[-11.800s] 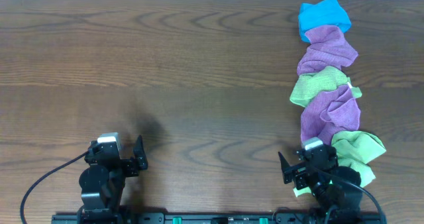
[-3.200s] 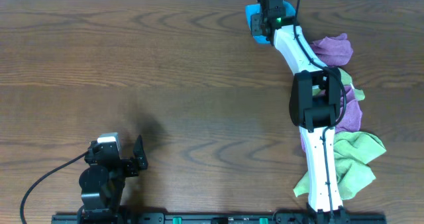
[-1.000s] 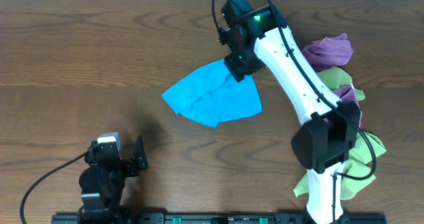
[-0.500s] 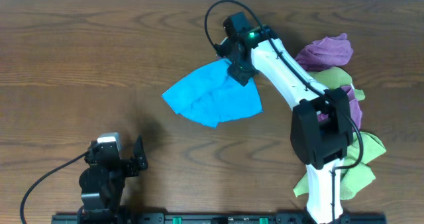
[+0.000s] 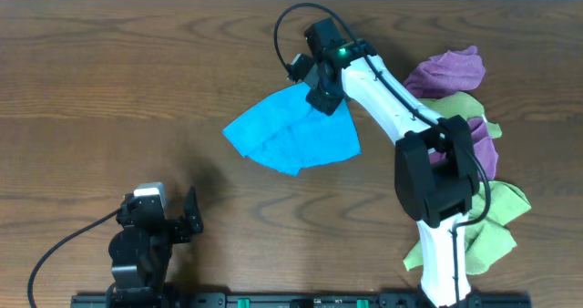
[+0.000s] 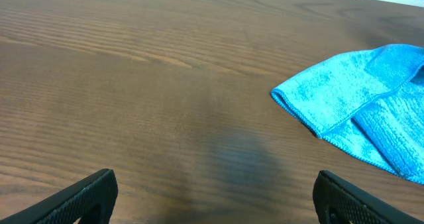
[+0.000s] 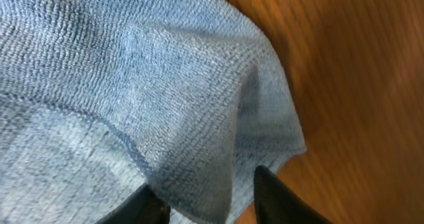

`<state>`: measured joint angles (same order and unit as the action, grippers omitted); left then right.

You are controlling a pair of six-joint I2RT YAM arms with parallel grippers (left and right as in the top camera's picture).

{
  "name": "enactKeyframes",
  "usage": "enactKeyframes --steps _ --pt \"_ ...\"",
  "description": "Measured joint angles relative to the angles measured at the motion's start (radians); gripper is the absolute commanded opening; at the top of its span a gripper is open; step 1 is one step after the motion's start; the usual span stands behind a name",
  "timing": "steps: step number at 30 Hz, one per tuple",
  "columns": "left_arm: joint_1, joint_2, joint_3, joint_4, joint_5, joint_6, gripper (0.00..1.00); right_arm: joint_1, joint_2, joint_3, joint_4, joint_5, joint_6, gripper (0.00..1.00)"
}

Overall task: Fold the cloth
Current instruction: 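Lower the blue cloth onto the table, open the right gripper, and retract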

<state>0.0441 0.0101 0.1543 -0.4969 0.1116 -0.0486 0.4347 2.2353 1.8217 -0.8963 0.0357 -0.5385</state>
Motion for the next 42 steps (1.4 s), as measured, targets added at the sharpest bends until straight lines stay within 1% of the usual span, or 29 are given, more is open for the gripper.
enactKeyframes --steps 1,2,7,13,16,17,18,19,21,23,26,30,31,32,33,34,35,39,42 --pt "0.0 0.0 0.0 0.0 0.0 0.0 0.95 -0.001 0.002 0.0 0.005 -0.002 -0.006 0.03" --pt "0.0 0.0 0.0 0.0 0.0 0.0 0.95 -0.002 0.004 0.0 0.011 -0.002 -0.003 0.01" --pt "0.0 0.0 0.0 0.0 0.0 0.0 0.95 -0.006 0.024 -0.003 0.069 -0.003 -0.004 0.01" --pt "0.0 0.0 0.0 0.0 0.0 0.0 0.95 -0.015 0.035 -0.008 0.275 0.028 -0.001 0.01" --pt "0.0 0.0 0.0 0.0 0.0 0.0 0.95 -0.028 0.036 -0.011 0.437 0.101 0.043 0.01" --pt "0.0 0.0 0.0 0.0 0.0 0.0 0.95 -0.036 0.036 -0.011 0.509 0.156 0.09 0.5" --pt "0.0 0.0 0.0 0.0 0.0 0.0 0.96 -0.044 0.036 -0.012 0.556 0.189 0.137 0.96" --pt "0.0 0.0 0.0 -0.001 0.0 0.0 0.95 -0.053 0.036 -0.011 0.602 0.216 0.178 0.99" --pt "0.0 0.0 0.0 0.0 0.0 0.0 0.95 -0.073 0.036 -0.011 0.644 0.245 0.25 0.99" --pt "0.0 0.0 0.0 0.0 0.0 0.0 0.95 -0.091 0.036 -0.011 0.649 0.265 0.3 0.99" --pt "0.0 0.0 0.0 0.0 0.0 0.0 0.95 -0.105 0.036 -0.011 0.6 0.315 0.348 0.99" --pt "0.0 0.0 0.0 0.0 0.0 0.0 0.95 -0.093 0.035 -0.008 0.443 0.39 0.405 0.99" --pt "0.0 0.0 0.0 0.0 0.0 0.0 0.95 -0.09 0.035 -0.008 0.393 0.392 0.418 0.93" --pt "0.0 0.0 0.0 0.0 0.0 0.0 0.95 -0.086 0.032 -0.009 0.343 0.383 0.426 0.83" --pt "0.0 0.0 0.0 0.0 0.0 0.0 0.95 -0.084 0.027 -0.01 0.298 0.359 0.436 0.7" --pt "0.0 0.0 0.0 0.0 0.0 0.0 0.95 -0.082 0.019 -0.011 0.255 0.321 0.448 0.5" --pt "0.0 0.0 0.0 0.0 0.0 0.0 0.95 -0.082 -0.007 -0.013 0.179 0.215 0.467 0.01" --pt "0.0 0.0 0.0 0.0 0.0 0.0 0.95 -0.085 -0.116 -0.012 0.045 -0.026 0.483 0.01" --pt "0.0 0.0 0.0 0.0 0.0 0.0 0.95 -0.085 -0.224 -0.012 -0.064 -0.12 0.484 0.02"
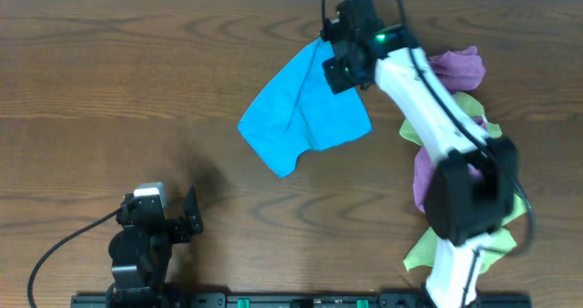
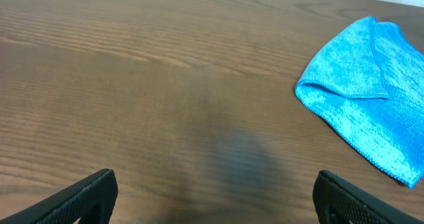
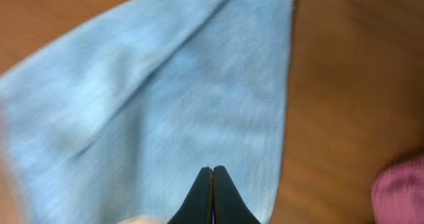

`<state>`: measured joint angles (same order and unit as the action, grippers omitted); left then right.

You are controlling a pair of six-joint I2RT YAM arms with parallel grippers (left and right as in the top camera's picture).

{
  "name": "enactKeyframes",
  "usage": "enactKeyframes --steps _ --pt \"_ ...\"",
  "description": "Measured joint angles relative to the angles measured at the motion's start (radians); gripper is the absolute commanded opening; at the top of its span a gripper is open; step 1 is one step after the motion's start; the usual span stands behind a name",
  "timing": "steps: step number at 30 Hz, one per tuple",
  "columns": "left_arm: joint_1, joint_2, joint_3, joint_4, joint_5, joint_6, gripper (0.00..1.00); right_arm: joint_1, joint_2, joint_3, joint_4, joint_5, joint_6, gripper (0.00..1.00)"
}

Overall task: Fold the cloth
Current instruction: 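Lower the blue cloth onto the table, open the right gripper, and retract, then reach the left gripper to the blue cloth's left corner and grasp it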

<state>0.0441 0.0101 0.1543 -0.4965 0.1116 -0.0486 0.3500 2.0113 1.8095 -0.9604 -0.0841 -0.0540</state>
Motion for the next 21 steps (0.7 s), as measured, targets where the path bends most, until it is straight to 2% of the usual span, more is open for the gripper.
enactKeyframes --steps 5,8,11,12,13,14,15,21 --pt "0.0 0.0 0.0 0.0 0.0 0.0 0.95 0.0 -0.219 -0.002 -0.193 -0.067 -0.003 0.02" --pt "0.0 0.0 0.0 0.0 0.0 0.0 0.95 0.0 -0.345 -0.052 -0.211 -0.082 -0.005 0.02" --pt "0.0 0.0 0.0 0.0 0.0 0.0 0.95 0.001 -0.542 -0.193 -0.207 -0.089 -0.004 0.02" --pt "0.0 0.0 0.0 0.0 0.0 0.0 0.95 0.003 -0.613 -0.251 -0.198 -0.091 -0.001 0.07" --pt "0.0 0.0 0.0 0.0 0.0 0.0 0.95 0.006 -0.685 -0.309 -0.193 -0.095 0.006 0.22" --pt "0.0 0.0 0.0 0.001 0.0 0.0 0.95 0.009 -0.734 -0.345 -0.195 -0.098 0.014 0.42" --pt "0.0 0.0 0.0 0.0 0.0 0.0 0.95 0.014 -0.846 -0.426 -0.195 -0.1 0.028 0.99" --pt "0.0 0.0 -0.001 0.018 0.01 -0.011 0.95 0.021 -1.161 -0.616 -0.24 -0.216 0.082 0.99"
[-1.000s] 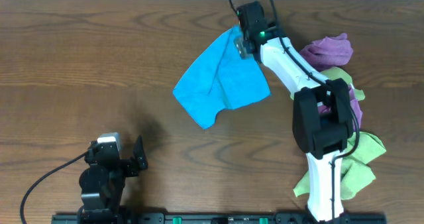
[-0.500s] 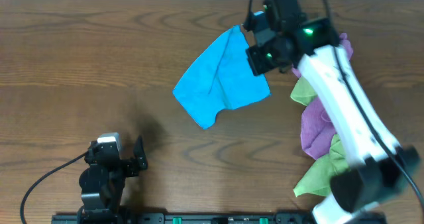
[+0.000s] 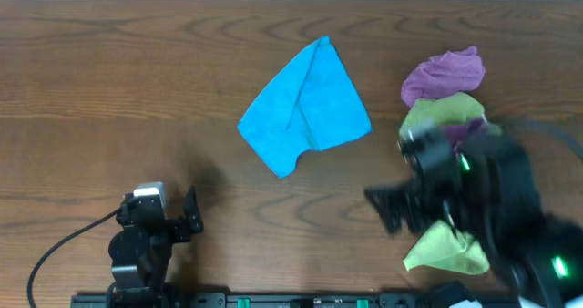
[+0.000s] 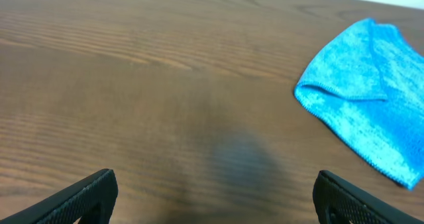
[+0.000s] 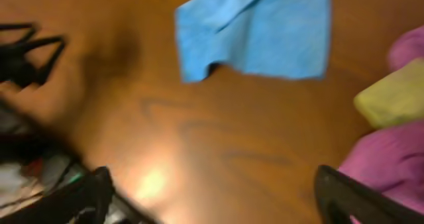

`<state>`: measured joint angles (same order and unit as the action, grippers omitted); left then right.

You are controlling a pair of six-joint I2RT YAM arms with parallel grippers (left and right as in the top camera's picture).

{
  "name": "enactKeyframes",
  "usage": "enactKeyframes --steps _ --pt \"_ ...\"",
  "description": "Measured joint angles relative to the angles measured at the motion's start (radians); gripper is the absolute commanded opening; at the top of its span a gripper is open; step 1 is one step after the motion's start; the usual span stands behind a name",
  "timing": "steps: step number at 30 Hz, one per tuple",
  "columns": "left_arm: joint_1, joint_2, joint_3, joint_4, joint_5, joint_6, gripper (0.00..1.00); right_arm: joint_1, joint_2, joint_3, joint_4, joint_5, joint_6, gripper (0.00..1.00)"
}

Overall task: Fold the cloth
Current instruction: 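Reach the left gripper to the blue cloth's left corner and grasp it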

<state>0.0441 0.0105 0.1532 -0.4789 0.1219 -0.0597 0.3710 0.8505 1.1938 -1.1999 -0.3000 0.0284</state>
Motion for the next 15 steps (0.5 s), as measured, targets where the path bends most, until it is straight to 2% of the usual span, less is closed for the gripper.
enactKeyframes --steps 2,5,8,11,15 --pt "0.0 0.0 -0.002 0.035 0.052 -0.055 0.95 0.0 -0.074 -0.012 -0.02 -0.053 0.029 0.99" --pt "0.0 0.0 -0.003 0.056 0.219 -0.225 0.95 0.0 -0.151 -0.012 -0.023 -0.117 0.081 0.99" --pt "0.0 0.0 -0.003 0.057 0.327 -0.338 0.95 0.0 -0.204 -0.012 -0.024 -0.176 0.111 0.99" --pt "0.0 0.0 -0.005 0.067 0.389 -0.438 0.95 0.0 -0.225 -0.012 -0.024 -0.228 0.125 0.99" --pt "0.0 0.001 -0.014 0.174 0.443 -0.523 0.96 0.0 -0.227 -0.013 -0.015 -0.254 0.132 0.99"
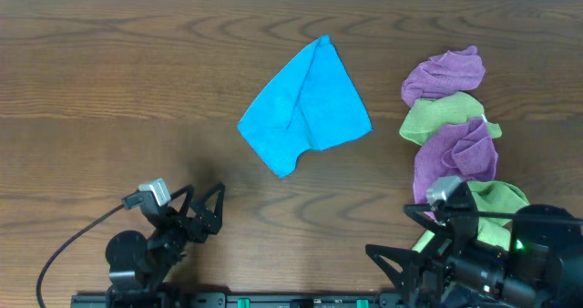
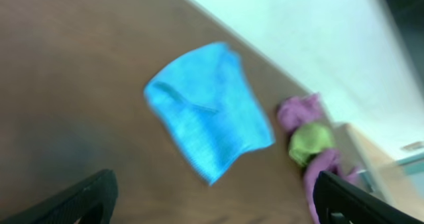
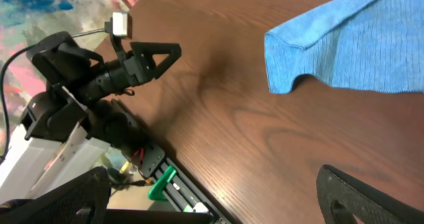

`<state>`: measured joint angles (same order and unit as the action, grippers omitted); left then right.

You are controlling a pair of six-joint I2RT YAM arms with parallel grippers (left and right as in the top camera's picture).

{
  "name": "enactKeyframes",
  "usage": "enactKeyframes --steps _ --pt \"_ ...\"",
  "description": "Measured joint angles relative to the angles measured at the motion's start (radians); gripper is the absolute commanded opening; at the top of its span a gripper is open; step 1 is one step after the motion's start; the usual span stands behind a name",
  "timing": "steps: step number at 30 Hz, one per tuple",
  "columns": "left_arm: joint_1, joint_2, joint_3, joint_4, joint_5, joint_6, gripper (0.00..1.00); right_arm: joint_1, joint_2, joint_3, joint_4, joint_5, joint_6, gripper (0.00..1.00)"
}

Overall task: Fold the cloth
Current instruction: 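Reach the left gripper to the blue cloth's left corner and grasp it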

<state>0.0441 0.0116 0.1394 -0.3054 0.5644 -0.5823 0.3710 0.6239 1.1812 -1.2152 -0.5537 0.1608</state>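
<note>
The blue cloth (image 1: 305, 107) lies flat in the middle of the table, one flap doubled over along a crease, with no gripper touching it. It appears blurred in the left wrist view (image 2: 209, 114) and at the top right of the right wrist view (image 3: 358, 45). My left gripper (image 1: 200, 212) sits open at the front left, well short of the cloth. My right gripper (image 1: 401, 240) is open at the front right and faces left across the table. Both hold nothing.
A pile of purple (image 1: 442, 71) and green cloths (image 1: 446, 117) runs down the right side toward my right arm. The table (image 1: 109, 89) is dark wood. The right wrist view shows the left arm (image 3: 99, 78) and the front rail with a green clamp (image 3: 162, 184).
My right arm was a blur over the cloth pile and now sits low at the front right edge. My left wrist has tilted up, so it sees the cloth and pile. The cloth has not moved.
My right gripper first stood open over the cloth's far right corner. Then it was shut on that corner farther back, with the cloth turned and drawn longer. After that the cloth lay released and my right arm was back over the pile. Both arms now rest at the front.
</note>
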Motion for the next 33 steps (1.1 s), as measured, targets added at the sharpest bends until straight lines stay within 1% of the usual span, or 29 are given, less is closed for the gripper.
enactKeyframes --steps 2,4,7,8,10,12,14,17,19,20,22,25,27,30,33 --pt "0.0 0.018 0.0 0.071 0.013 -0.018 0.96 0.0 0.0 0.0 0.024 0.0 0.002 0.99" --pt "0.0 0.071 -0.001 0.136 0.013 -0.021 0.96 0.0 0.0 0.0 0.055 0.001 0.005 0.99" --pt "0.0 0.212 0.003 0.241 0.012 -0.013 0.96 0.0 0.0 -0.001 0.092 0.004 0.008 0.99" --pt "0.0 0.287 0.011 0.263 0.013 0.004 0.96 0.0 0.0 -0.001 0.101 0.005 0.008 0.99" --pt "-0.001 0.42 0.042 0.266 0.013 0.042 0.96 0.0 0.0 -0.002 0.107 0.008 0.008 0.99" --pt "-0.013 0.575 0.114 0.256 0.014 0.1 0.96 0.0 0.0 -0.002 0.106 0.018 0.008 0.99" --pt "-0.041 0.716 0.218 0.237 0.007 0.167 0.96 0.0 0.0 -0.003 0.105 0.039 0.009 0.99" --pt "-0.112 0.904 0.4 0.148 -0.04 0.268 0.96 0.0 0.0 -0.003 0.105 0.066 0.009 0.99" --pt "-0.185 1.031 0.535 0.077 -0.115 0.346 0.96 0.0 0.0 -0.005 0.101 0.081 0.008 0.99" --pt "-0.227 1.087 0.598 0.018 -0.171 0.383 0.96 0.0 0.001 -0.005 0.103 0.086 0.008 0.99" --pt "-0.312 1.206 0.725 -0.05 -0.29 0.452 0.96 0.0 0.0 -0.005 0.097 0.095 0.007 0.99" --pt "-0.425 1.369 0.866 -0.069 -0.477 0.529 0.96 0.0 0.001 -0.005 0.097 0.103 0.008 0.99" --pt "-0.478 1.457 0.904 -0.047 -0.592 0.568 0.96 0.0 0.001 -0.005 0.095 0.105 0.006 0.99" --pt "-0.542 1.589 0.914 0.01 -0.738 0.621 0.96 0.0 0.001 -0.005 0.082 0.117 0.002 0.99" --pt "-0.583 1.698 0.914 0.038 -0.827 0.653 0.96 0.0 0.001 -0.005 0.067 0.126 -0.006 0.99"
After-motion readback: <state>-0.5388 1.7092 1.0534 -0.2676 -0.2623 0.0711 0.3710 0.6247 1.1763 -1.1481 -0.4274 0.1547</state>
